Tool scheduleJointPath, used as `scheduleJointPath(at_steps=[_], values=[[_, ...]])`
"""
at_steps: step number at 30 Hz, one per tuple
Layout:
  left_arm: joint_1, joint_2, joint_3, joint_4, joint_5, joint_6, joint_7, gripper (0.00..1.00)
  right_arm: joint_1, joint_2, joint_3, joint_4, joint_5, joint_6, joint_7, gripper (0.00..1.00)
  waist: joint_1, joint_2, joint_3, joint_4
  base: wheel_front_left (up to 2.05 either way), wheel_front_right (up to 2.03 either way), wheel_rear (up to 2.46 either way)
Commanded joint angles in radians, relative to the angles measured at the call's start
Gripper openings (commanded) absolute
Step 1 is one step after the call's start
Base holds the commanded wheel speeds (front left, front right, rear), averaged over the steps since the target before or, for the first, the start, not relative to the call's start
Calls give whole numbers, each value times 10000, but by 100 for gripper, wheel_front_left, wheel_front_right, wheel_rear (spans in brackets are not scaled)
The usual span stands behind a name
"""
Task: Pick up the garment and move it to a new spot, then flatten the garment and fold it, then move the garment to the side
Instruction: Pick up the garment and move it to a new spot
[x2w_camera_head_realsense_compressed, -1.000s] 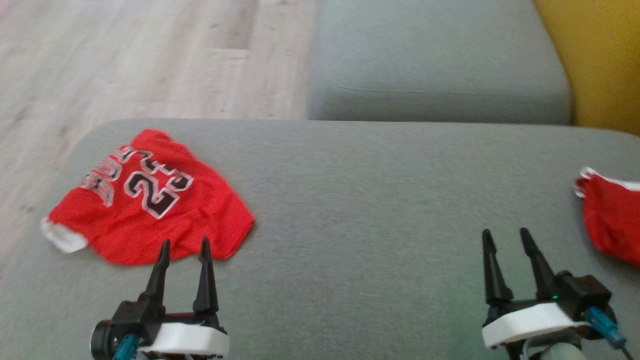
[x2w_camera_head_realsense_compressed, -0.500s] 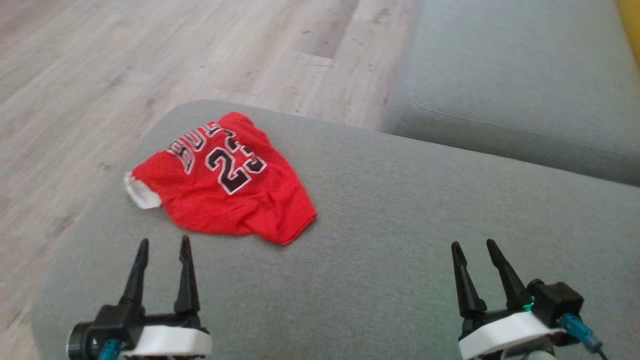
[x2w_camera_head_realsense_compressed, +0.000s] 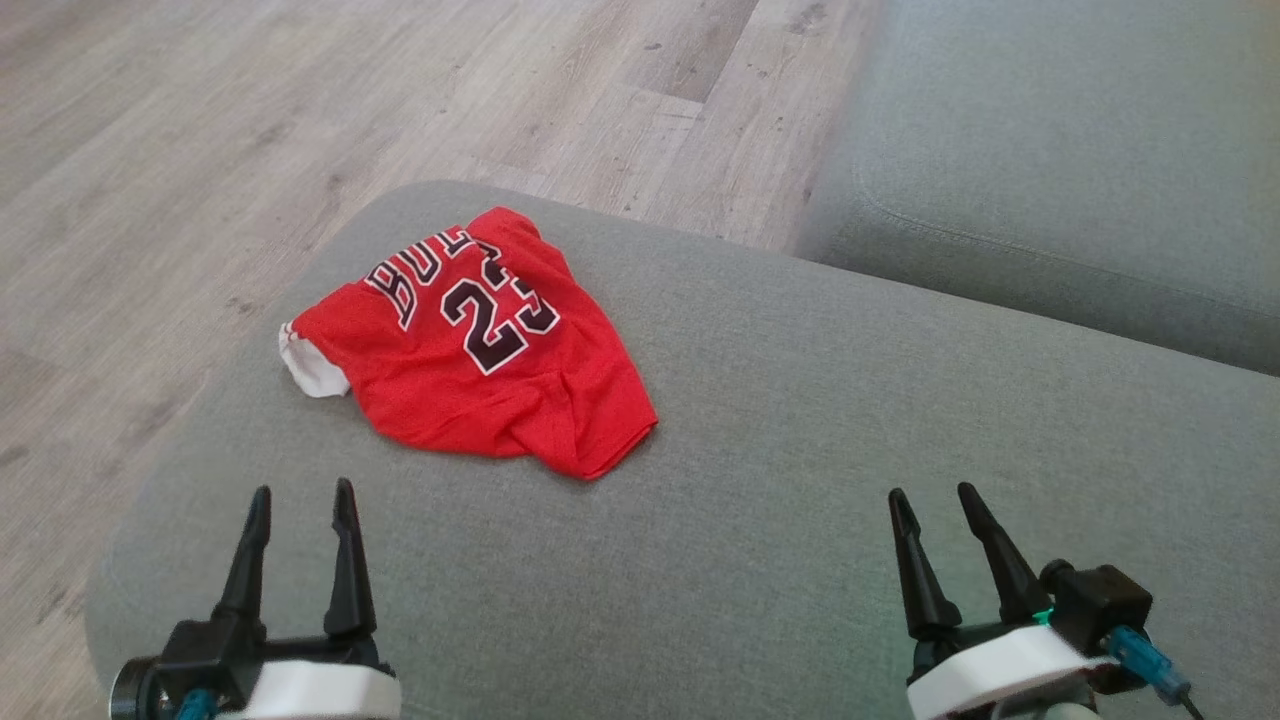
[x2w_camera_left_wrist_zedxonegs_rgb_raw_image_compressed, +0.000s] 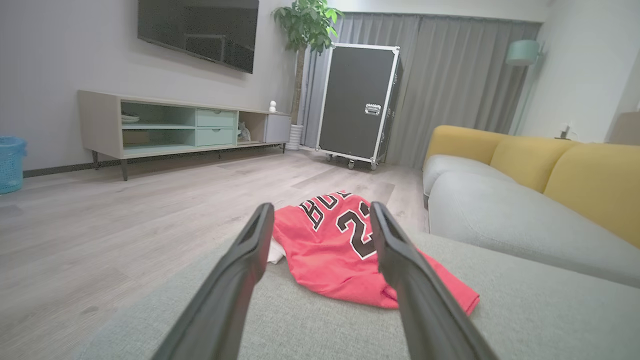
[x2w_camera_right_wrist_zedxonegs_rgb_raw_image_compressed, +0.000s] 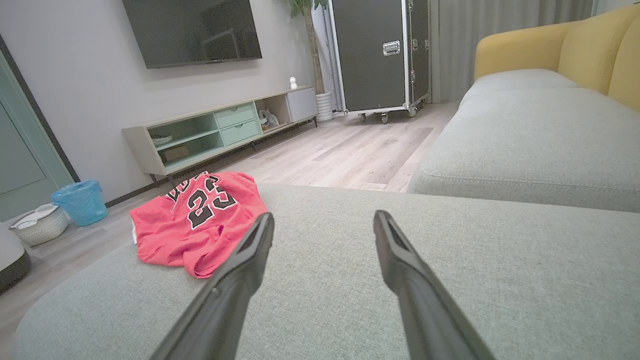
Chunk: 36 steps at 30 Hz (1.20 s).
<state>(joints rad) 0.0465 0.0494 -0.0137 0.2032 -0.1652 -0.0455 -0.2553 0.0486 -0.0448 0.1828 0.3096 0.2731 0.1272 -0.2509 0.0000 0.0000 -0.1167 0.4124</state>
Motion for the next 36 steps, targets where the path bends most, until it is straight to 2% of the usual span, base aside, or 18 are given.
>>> scheduleJointPath(at_steps=[1,8,13,20,23,27,36], values=[[-460,64,324,-190,170,-133,-65,100,-504,-55,143,-293,69,35,-109,100,0,0,-27,-40,0,0,0],[-1697,863,-107,984,359,-643,30,100,-322,-55,-134,-463,9,35,-109,100,0,0,130,-447,0,0,0],[-3836,1923,-1272,2324,56,-838,1488,100,-515,-55,-236,-668,-316,35,-109,100,0,0,889,-1165,0,0,0],[-5868,3740,-4687,3197,-2071,-848,3763,100,-1050,-55,-525,-972,-632,35,-109,100,0,0,1853,-2076,0,0,0],[-6508,4407,-5720,3505,-2910,-849,4371,100,-1225,-55,-538,-1051,-700,35,-109,100,0,0,2210,-2360,0,0,0],[-7258,5123,-7043,3790,-3664,-850,4671,100,-1447,-55,-444,-1152,-842,35,-109,100,0,0,2732,-2701,0,0,0],[-8291,5791,-8795,4466,-4946,-850,4890,100,-1737,-55,-426,-1290,-1012,35,-109,100,0,0,3462,-3100,0,0,0]])
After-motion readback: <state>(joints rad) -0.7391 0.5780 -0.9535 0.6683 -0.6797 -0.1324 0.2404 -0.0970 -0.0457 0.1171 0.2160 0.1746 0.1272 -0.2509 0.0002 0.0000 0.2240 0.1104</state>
